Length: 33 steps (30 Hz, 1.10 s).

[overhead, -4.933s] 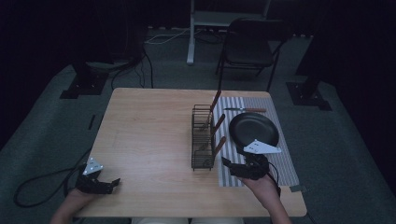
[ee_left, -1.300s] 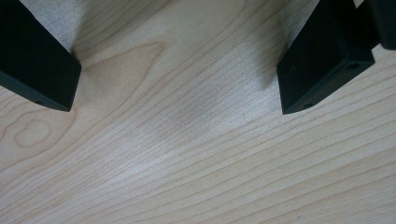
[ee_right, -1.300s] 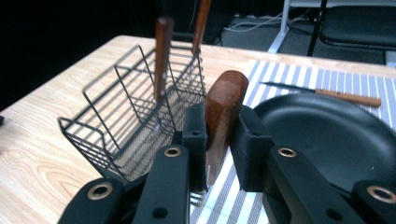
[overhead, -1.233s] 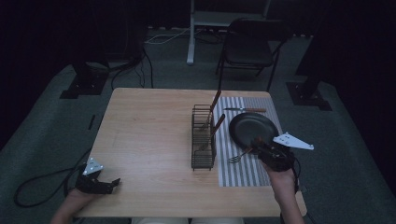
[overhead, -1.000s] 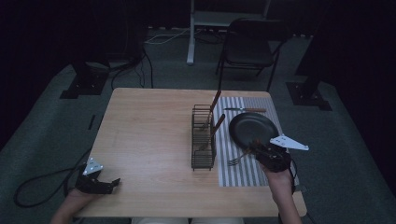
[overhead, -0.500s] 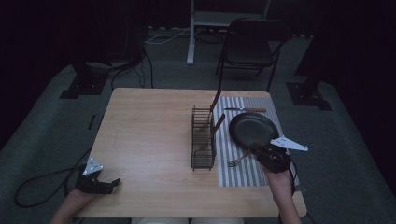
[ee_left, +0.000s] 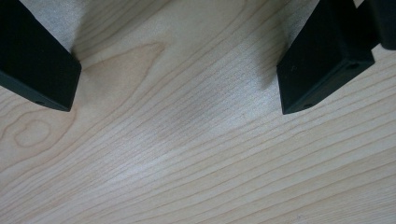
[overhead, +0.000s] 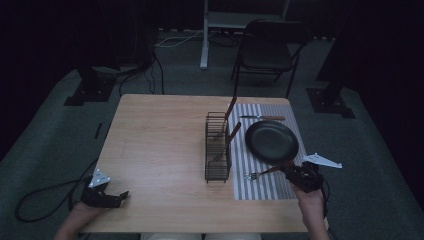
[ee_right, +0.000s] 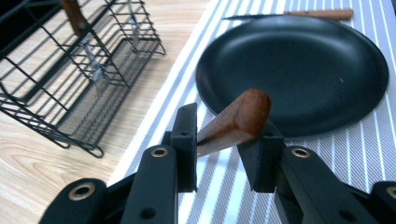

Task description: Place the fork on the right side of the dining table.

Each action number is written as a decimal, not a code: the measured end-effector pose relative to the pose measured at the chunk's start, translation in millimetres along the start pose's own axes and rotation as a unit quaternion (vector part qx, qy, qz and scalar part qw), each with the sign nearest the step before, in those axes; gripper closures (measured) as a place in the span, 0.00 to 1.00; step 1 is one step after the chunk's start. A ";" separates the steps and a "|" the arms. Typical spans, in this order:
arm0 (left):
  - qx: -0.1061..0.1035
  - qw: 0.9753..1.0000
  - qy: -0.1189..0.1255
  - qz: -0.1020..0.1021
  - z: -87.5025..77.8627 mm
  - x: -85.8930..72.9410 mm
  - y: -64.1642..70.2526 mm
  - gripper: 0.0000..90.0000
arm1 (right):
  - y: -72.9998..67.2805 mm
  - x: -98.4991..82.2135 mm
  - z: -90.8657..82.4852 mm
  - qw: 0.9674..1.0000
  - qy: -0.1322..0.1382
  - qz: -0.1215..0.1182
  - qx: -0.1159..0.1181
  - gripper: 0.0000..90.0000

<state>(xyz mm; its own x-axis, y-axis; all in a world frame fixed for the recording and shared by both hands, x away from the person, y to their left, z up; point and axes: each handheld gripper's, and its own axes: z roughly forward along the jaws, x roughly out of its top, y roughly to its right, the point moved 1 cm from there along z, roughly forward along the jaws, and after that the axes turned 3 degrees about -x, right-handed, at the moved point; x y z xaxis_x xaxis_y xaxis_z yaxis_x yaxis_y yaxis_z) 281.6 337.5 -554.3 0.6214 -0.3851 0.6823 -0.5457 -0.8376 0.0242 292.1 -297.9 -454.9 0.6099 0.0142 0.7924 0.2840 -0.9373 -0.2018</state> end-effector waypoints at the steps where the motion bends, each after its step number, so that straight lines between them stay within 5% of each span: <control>1: 0.000 1.000 0.000 0.000 0.0 0.0 0.0 0.00 | 2.8 -1.7 0.2 1.000 -0.004 0.002 -0.002 0.75; 33: 0.001 1.000 0.000 -0.001 -0.1 -0.1 0.4 0.00 | 58.5 -27.0 15.0 0.995 -0.061 0.076 -0.009 0.60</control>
<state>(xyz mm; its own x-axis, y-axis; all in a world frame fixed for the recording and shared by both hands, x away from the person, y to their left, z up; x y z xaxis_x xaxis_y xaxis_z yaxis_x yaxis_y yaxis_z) 281.3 337.3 -554.3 0.6227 -0.3826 0.6825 -0.5424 -0.8397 0.0243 303.3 -347.9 -496.7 0.7305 -0.0875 0.6773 0.1693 -0.9376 -0.3037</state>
